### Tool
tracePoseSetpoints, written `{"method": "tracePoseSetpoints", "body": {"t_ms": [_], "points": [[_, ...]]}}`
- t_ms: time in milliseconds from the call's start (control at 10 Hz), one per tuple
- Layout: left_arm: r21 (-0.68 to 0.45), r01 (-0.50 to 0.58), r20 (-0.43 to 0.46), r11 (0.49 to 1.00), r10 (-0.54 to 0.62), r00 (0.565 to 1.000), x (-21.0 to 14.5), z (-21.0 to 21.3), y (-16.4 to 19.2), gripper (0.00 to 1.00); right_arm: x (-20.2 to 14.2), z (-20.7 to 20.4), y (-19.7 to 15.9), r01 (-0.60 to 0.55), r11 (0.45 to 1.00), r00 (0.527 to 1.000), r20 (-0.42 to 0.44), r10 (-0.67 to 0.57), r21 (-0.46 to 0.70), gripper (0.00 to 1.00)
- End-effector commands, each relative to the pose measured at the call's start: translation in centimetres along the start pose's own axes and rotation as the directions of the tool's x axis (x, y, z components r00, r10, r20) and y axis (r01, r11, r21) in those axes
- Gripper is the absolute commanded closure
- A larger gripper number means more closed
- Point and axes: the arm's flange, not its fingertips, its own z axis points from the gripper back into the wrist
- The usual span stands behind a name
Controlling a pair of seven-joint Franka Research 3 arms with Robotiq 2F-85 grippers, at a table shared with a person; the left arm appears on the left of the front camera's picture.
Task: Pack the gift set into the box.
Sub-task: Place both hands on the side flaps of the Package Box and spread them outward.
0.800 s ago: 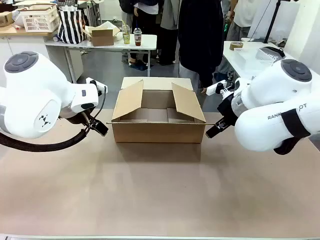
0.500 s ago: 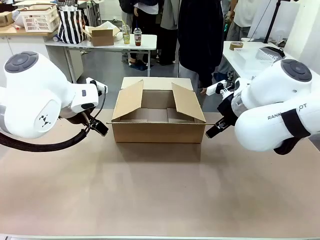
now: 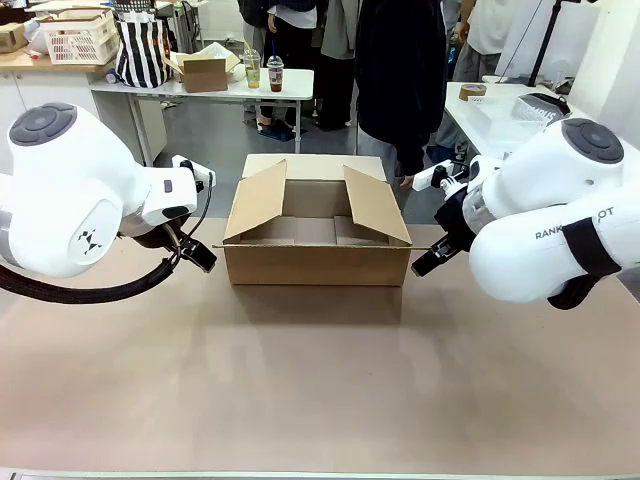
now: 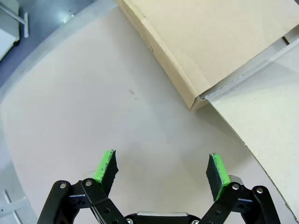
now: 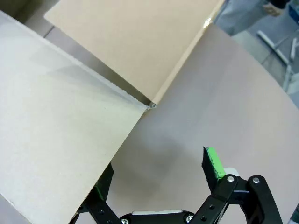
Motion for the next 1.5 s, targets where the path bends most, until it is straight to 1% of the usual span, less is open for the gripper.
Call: {"method": "tracePoseSetpoints", "body": {"t_ms": [0,300,400,500,600,700,800,900,1000,1100,1200,1300,1400], "points": [[0.000,-0.001,0.000,1.000,0.001,1.000,0.0,0.0,0.0,0.00,0.0,0.0,0.0,0.000,1.000,1.000,0.000,0.000,0.000,0.00],[0.000,0.000,0.000,1.000,0.000,1.000,0.0,0.0,0.0,0.00,0.0,0.0,0.0,0.000,1.000,1.000,0.000,0.000,0.000,0.00],[0.041,0.046,-0.010,0.998,-0.046,0.999,0.8,3.5,0.4,0.00,1.9,3.0,-0.6,0.051,0.997,0.999,0.016,-0.050,-0.052,0.00],[0.060,0.073,-0.056,0.996,-0.069,0.996,1.1,7.4,0.8,0.00,3.3,6.8,-1.0,0.046,0.997,0.999,-0.003,-0.046,-0.064,0.00],[0.040,0.069,-0.064,0.997,-0.067,0.996,1.1,10.7,1.0,0.00,4.1,10.1,-0.9,0.051,0.995,0.999,-0.007,-0.052,-0.085,0.00],[0.001,0.039,-0.058,0.999,-0.039,0.998,1.3,14.7,0.6,0.00,4.9,13.4,-0.2,0.042,0.997,0.999,0.007,-0.041,-0.072,0.00],[-0.073,0.078,0.083,0.994,-0.072,0.994,1.6,18.3,-0.2,0.00,5.3,16.3,1.0,0.047,0.991,0.998,0.048,-0.041,-0.126,0.00],[-0.105,0.110,0.339,0.988,-0.068,0.938,1.8,21.3,-1.1,0.00,5.5,18.7,2.1,0.065,0.981,0.982,0.186,-0.031,-0.182,0.00],[0.007,0.049,0.001,0.999,-0.049,0.999,1.5,14.6,-0.1,0.00,4.7,14.0,-0.7,0.039,0.996,0.999,0.041,-0.036,-0.084,0.00],[0.007,0.049,0.001,0.999,-0.049,0.999,1.5,14.6,-0.1,0.00,4.7,14.0,-0.7,0.039,0.996,0.999,0.041,-0.036,-0.084,0.00],[0.007,0.049,0.001,0.999,-0.049,0.999,1.5,14.6,-0.1,0.00,5.4,18.6,1.1,0.044,0.992,0.993,0.113,-0.031,-0.117,0.00],[-0.029,0.057,0.101,0.998,-0.054,0.993,1.7,19.1,-0.9,0.00,4.2,16.3,0.1,0.162,0.982,0.987,-0.016,-0.161,0.093,0.00],[-0.382,0.085,0.119,0.920,-0.042,0.992,1.1,19.0,0.0,0.00,3.1,17.5,-1.0,0.266,0.880,0.951,0.042,-0.307,0.394,0.00]]}}
